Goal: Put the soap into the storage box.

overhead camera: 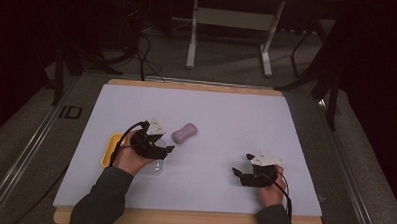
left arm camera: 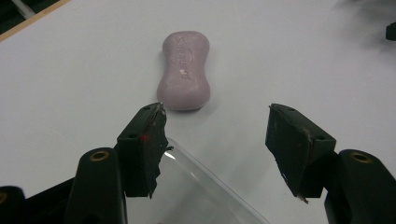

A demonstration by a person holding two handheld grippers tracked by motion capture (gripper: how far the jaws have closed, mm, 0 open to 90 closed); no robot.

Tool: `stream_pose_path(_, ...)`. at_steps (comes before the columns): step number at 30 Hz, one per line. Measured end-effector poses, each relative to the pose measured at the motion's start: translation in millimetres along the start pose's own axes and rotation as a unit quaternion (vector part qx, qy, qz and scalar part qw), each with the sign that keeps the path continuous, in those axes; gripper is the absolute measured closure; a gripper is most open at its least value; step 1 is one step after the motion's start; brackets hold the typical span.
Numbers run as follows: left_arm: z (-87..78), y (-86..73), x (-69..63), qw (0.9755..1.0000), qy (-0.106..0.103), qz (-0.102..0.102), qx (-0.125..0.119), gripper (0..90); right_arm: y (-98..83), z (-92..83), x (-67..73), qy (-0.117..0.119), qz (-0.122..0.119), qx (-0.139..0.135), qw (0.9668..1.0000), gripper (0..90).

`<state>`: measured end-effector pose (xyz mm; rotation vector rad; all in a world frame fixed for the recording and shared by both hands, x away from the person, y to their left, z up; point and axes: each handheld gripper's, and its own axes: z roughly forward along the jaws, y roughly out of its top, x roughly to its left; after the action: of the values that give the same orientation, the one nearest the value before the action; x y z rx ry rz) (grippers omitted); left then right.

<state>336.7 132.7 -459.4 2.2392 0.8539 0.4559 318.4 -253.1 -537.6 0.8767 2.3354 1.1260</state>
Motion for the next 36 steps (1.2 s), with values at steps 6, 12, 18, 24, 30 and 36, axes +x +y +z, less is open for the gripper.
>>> stream_pose_path(6, 1.3, 5.2, 1.3, 1.0000, 0.001, 0.002, 0.001, 38.1, 0.0, -0.1, 0.0, -0.001, -0.002, 0.001, 1.0000, 21.5)
stream_pose_path(12, 3.6, 10.0, 4.1, 1.0000, 0.002, 0.004, 0.006, 38.2, 0.0, 0.0, 0.3, -0.001, -0.003, 0.002, 1.0000, 20.1)
stream_pose_path(18, 7.3, 13.6, 5.4, 0.9999, 0.001, 0.007, 0.009, 38.1, 0.1, 0.1, 0.1, -0.002, -0.006, 0.001, 1.0000, 19.8)
stream_pose_path(24, 11.3, 16.6, 7.2, 0.9998, 0.000, 0.011, 0.015, 38.1, 0.1, 0.1, 0.4, -0.003, -0.005, 0.002, 1.0000, 19.8)
stream_pose_path(30, 13.6, 20.5, 8.6, 0.9997, 0.000, 0.012, 0.021, 38.1, 0.1, 0.1, 0.6, -0.003, -0.006, 0.002, 1.0000, 19.8)
stream_pose_path(36, 16.7, 24.1, 10.4, 0.9996, 0.000, 0.012, 0.025, 38.0, 0.1, 0.1, 0.7, -0.003, -0.005, 0.003, 1.0000, 19.9)
